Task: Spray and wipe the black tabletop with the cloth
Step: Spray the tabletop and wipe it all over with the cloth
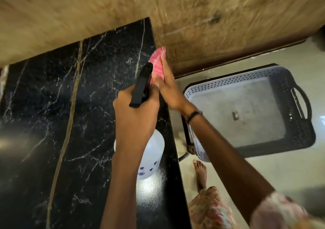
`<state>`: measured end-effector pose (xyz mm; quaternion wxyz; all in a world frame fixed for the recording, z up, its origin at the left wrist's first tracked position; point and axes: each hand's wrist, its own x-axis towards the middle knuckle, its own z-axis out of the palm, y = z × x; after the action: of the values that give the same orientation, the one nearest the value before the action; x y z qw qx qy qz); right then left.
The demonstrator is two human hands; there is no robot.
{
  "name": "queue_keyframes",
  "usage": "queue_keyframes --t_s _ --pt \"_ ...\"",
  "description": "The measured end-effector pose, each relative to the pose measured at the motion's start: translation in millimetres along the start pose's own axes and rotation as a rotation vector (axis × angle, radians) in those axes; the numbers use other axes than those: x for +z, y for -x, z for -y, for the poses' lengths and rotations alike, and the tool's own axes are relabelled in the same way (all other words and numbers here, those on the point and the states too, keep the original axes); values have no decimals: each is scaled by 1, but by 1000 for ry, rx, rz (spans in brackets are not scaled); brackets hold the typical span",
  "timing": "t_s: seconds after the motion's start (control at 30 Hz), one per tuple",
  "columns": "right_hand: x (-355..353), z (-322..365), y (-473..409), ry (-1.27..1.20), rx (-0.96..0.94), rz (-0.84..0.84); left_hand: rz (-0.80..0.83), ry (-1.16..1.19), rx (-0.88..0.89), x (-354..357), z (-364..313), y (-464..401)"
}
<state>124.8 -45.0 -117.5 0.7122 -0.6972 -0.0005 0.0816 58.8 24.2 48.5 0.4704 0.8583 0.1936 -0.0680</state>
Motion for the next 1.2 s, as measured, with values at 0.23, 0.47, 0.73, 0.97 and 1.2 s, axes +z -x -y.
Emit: queue_keyframes --t_s 0.23,0.47,0.73,0.97,1.2 --pt "-19 33 -150 179 68 -28 -29 84 -43 -8 13 -14" --pt "1 15 -19 143 25 -46 -65 85 -95 -39 32 -4" --pt "45 18 225 368 198 -85 -79 127 -165 -90 62 34" --pt "68 10 332 1016 7 -23 -11 166 -171 -162 113 85" --pt "98 6 379 1324 -36 48 61 130 -128 -248 181 132"
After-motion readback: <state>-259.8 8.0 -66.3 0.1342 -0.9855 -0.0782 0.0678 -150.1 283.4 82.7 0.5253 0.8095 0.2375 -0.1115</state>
